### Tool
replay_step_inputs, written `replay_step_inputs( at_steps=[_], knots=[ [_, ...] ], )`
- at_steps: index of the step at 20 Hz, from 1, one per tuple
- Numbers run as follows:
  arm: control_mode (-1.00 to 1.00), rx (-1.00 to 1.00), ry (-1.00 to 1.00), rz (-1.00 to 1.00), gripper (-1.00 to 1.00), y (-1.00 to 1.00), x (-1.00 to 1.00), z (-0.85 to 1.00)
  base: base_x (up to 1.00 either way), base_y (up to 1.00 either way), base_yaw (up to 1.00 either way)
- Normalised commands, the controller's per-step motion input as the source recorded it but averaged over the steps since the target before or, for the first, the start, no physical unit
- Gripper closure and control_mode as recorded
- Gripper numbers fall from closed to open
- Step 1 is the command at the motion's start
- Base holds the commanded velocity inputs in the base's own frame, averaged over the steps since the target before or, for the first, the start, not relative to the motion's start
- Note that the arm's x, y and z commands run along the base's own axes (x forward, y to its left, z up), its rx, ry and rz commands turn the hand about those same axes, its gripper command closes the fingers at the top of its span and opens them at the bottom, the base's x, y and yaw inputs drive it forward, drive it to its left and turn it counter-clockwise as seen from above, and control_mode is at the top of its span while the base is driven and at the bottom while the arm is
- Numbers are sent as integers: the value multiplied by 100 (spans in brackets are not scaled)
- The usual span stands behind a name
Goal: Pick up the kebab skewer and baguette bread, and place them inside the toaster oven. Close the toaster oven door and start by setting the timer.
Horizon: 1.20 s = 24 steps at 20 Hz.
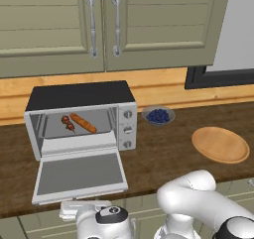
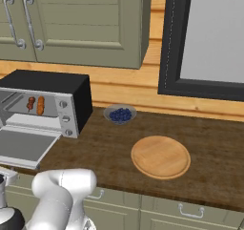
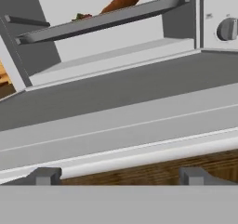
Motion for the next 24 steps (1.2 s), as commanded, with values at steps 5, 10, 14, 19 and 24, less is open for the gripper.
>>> replay_step_inputs(
  at_steps=[5,10,14,19,24],
  knots=[
    [-100,0,0,0,-100,0,13,13,0,0,0],
    [-100,0,-3,0,-100,0,0,7,0,0,0],
    [-100,0,-15,0,-100,0,13,55,0,0,0],
    [-100,0,-10,0,-100,0,35,56,0,0,0],
    [-100,0,-6,0,-100,0,40,48,0,0,0]
  ],
)
